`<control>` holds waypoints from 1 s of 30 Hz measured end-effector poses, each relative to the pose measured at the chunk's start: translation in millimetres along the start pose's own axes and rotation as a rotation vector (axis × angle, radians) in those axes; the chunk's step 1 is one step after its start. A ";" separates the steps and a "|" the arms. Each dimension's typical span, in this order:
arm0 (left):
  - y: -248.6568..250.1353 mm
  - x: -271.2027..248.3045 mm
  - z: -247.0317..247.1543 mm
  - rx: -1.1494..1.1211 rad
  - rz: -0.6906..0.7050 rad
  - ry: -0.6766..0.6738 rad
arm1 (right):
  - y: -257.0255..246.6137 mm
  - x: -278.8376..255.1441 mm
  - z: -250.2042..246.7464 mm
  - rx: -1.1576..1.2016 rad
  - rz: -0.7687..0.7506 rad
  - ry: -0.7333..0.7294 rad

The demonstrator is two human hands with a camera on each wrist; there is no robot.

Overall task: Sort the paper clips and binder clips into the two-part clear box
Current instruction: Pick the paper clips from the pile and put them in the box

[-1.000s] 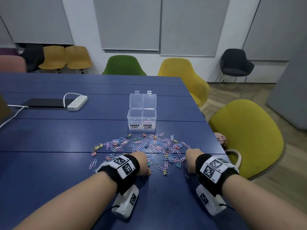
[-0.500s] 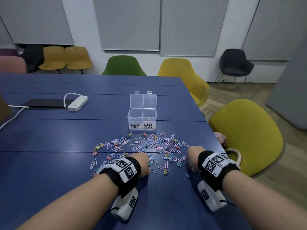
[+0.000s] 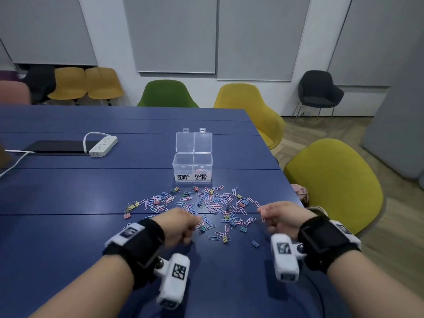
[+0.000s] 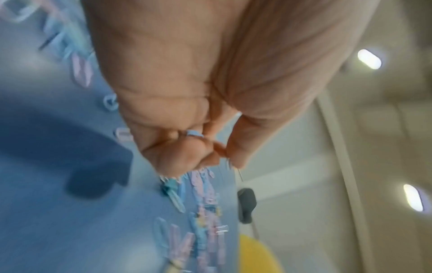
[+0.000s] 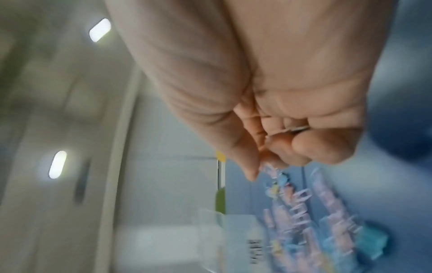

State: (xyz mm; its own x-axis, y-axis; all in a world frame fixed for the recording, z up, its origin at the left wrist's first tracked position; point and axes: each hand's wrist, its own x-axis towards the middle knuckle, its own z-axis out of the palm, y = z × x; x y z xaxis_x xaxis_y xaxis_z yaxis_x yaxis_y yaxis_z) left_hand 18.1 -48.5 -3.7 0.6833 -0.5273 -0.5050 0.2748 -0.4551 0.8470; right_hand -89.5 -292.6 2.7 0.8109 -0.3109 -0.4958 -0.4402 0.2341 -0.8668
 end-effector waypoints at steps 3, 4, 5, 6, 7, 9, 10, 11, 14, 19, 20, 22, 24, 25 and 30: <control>3.6 -2.9 -10.2 -0.683 -0.073 -0.060 | -0.9 -0.1 -6.7 0.609 0.069 -0.035; 5.3 -3.2 -10.9 -0.749 -0.059 -0.070 | -1.7 2.4 -6.5 0.657 0.071 -0.036; 5.2 -2.3 -10.9 -0.779 -0.033 -0.073 | -2.5 4.3 -5.1 0.654 0.062 -0.036; 5.6 -1.6 -9.4 -0.786 -0.009 -0.072 | -4.2 5.7 -2.8 0.619 0.053 -0.040; 5.2 -0.4 -6.8 -0.772 0.010 -0.071 | -5.0 8.4 -1.6 0.564 0.047 -0.047; 5.0 2.5 -0.6 -0.739 0.032 -0.095 | -8.3 12.4 1.5 0.445 0.047 -0.049; 6.5 4.5 1.7 -0.724 0.036 -0.113 | -11.8 13.6 3.0 0.396 0.052 -0.044; 8.6 7.7 2.8 -0.709 0.031 -0.126 | -15.3 17.0 3.4 0.319 0.043 -0.028; 18.0 14.1 8.9 -0.633 -0.032 -0.160 | -23.7 26.8 6.1 -0.309 -0.110 0.094; 24.1 29.0 25.9 0.061 0.021 -0.050 | -25.7 31.8 20.3 -1.511 -0.222 0.015; 23.4 31.9 28.3 0.359 0.084 -0.021 | -24.0 32.3 22.7 -1.575 -0.225 -0.003; 24.3 32.5 32.7 0.838 0.203 0.015 | -23.0 30.9 26.9 -1.609 -0.246 -0.015; 25.9 30.7 36.4 1.025 0.214 0.006 | -21.3 32.4 26.9 -1.602 -0.280 -0.031; 25.4 30.6 38.6 1.065 0.205 -0.002 | -20.3 32.2 26.3 -1.587 -0.290 -0.039; 22.4 30.6 44.3 1.221 0.196 -0.011 | -13.3 31.6 18.1 -1.479 -0.352 -0.065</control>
State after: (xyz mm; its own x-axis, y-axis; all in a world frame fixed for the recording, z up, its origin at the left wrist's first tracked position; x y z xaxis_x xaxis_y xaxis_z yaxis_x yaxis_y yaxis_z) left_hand 15.2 -106.6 -7.6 0.6347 -0.6650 -0.3935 -0.6463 -0.7360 0.2013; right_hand -51.1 -288.8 -0.4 0.9514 -0.1029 -0.2903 -0.1736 -0.9577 -0.2295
